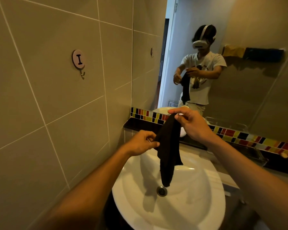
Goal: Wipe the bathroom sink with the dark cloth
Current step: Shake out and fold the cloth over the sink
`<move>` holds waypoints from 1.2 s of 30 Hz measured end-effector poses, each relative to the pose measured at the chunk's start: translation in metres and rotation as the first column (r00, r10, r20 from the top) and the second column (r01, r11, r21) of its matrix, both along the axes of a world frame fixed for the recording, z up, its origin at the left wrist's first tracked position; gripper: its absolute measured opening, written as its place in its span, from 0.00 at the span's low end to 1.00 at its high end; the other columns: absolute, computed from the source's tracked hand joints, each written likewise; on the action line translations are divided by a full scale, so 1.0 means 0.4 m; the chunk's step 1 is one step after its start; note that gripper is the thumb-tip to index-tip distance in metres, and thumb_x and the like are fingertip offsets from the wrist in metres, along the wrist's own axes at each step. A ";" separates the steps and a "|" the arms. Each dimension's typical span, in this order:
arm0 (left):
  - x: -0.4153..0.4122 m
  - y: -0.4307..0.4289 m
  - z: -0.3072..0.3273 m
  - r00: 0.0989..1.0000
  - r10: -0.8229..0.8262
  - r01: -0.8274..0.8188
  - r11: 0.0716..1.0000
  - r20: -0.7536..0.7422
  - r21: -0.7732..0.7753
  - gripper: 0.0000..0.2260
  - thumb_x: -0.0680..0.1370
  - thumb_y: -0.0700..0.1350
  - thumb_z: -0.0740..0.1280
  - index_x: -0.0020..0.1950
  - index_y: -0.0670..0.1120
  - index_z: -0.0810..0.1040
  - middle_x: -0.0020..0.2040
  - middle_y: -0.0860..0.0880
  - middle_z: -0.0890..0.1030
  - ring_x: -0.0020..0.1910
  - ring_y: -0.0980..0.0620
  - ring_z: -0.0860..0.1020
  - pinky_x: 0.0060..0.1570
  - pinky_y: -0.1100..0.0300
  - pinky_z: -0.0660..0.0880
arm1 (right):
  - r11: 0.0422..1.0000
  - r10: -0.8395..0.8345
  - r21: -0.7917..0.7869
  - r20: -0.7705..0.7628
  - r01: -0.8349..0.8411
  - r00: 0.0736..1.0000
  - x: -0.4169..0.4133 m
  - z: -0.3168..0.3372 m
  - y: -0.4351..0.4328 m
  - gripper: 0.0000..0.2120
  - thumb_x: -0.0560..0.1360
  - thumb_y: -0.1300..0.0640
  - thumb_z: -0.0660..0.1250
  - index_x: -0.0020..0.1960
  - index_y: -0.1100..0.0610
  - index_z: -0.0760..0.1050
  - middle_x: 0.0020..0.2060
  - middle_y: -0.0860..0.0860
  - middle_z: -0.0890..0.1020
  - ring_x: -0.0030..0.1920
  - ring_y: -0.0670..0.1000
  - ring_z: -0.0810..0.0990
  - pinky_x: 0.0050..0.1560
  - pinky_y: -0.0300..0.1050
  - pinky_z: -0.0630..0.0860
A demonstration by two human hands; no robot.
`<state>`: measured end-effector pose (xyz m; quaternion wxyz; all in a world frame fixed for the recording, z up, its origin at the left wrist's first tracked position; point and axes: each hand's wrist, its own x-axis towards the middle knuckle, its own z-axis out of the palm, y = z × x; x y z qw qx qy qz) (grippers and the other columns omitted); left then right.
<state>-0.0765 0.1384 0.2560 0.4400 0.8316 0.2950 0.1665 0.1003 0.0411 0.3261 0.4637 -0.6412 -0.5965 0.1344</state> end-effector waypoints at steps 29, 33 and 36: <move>0.026 0.020 0.268 0.906 0.090 -0.123 0.991 0.415 0.054 0.11 0.77 0.40 0.67 0.51 0.54 0.69 0.52 0.52 0.76 0.62 0.49 0.73 0.61 0.50 0.74 | 0.951 0.174 0.007 -0.839 -0.310 0.515 0.012 -0.124 0.005 0.39 0.69 0.51 0.74 0.74 0.52 0.58 0.38 0.45 0.82 0.39 0.45 0.83 0.71 0.62 0.64; 0.021 0.012 0.272 0.909 0.103 -0.096 0.995 0.404 -0.038 0.12 0.77 0.39 0.66 0.51 0.56 0.69 0.55 0.48 0.76 0.60 0.46 0.76 0.59 0.46 0.77 | 0.908 0.120 -0.149 -0.804 -0.392 0.583 -0.044 -0.208 0.005 0.47 0.62 0.45 0.77 0.75 0.50 0.58 0.65 0.53 0.76 0.62 0.53 0.78 0.67 0.58 0.70; 0.009 0.013 0.269 0.907 0.125 -0.098 0.991 0.401 -0.088 0.11 0.77 0.38 0.66 0.53 0.52 0.70 0.57 0.44 0.77 0.59 0.44 0.77 0.58 0.46 0.78 | 0.884 0.127 -0.231 -0.718 -0.407 0.684 -0.081 -0.231 0.008 0.35 0.65 0.40 0.73 0.69 0.52 0.69 0.65 0.50 0.77 0.64 0.50 0.76 0.64 0.51 0.73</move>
